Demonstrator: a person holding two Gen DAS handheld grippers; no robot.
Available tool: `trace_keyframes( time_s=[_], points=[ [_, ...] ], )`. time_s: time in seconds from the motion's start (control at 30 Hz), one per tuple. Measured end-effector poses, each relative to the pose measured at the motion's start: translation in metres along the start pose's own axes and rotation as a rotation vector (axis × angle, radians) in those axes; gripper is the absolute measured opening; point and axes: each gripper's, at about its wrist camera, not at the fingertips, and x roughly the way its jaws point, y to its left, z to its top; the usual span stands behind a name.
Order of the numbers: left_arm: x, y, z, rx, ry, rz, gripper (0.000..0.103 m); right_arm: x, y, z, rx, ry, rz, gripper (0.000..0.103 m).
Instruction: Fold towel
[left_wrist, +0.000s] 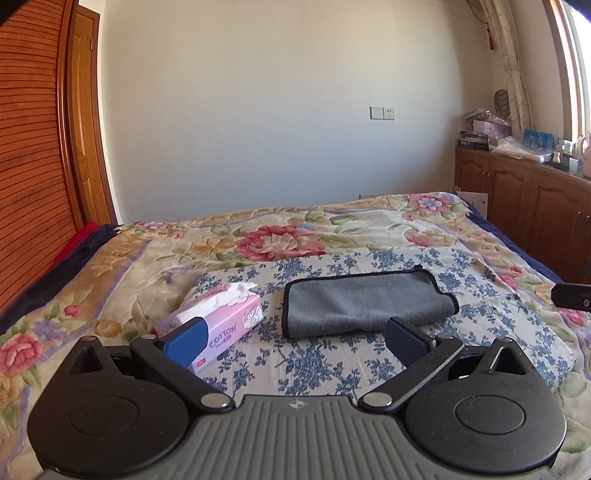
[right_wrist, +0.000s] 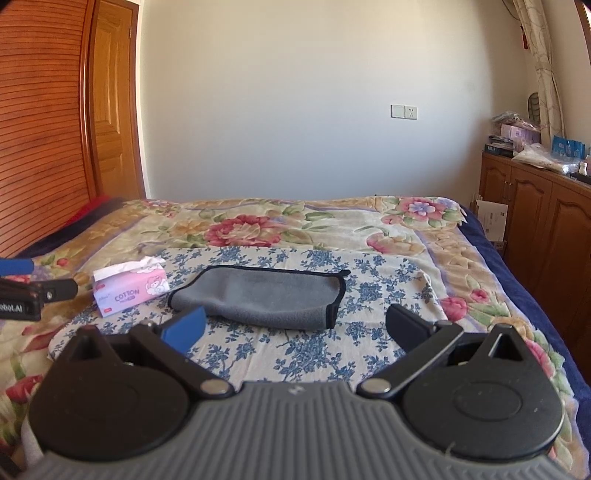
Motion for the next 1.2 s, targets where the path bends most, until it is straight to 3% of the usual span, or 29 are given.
trace_keyframes(
  time_s=[0.7,1.2],
  points=[
    [-0.013,0.005,-0.036,-0.001,0.019,-0.003,0.103,-0.011,0.001,-0.028,0.028,0.011,-0.022,0.103],
    [-0.017,0.013,-0.038,-0.028,-0.066,0.027,0.103,-0.017,0.0,-0.028,0.034,-0.061,-0.04,0.103]
  ],
)
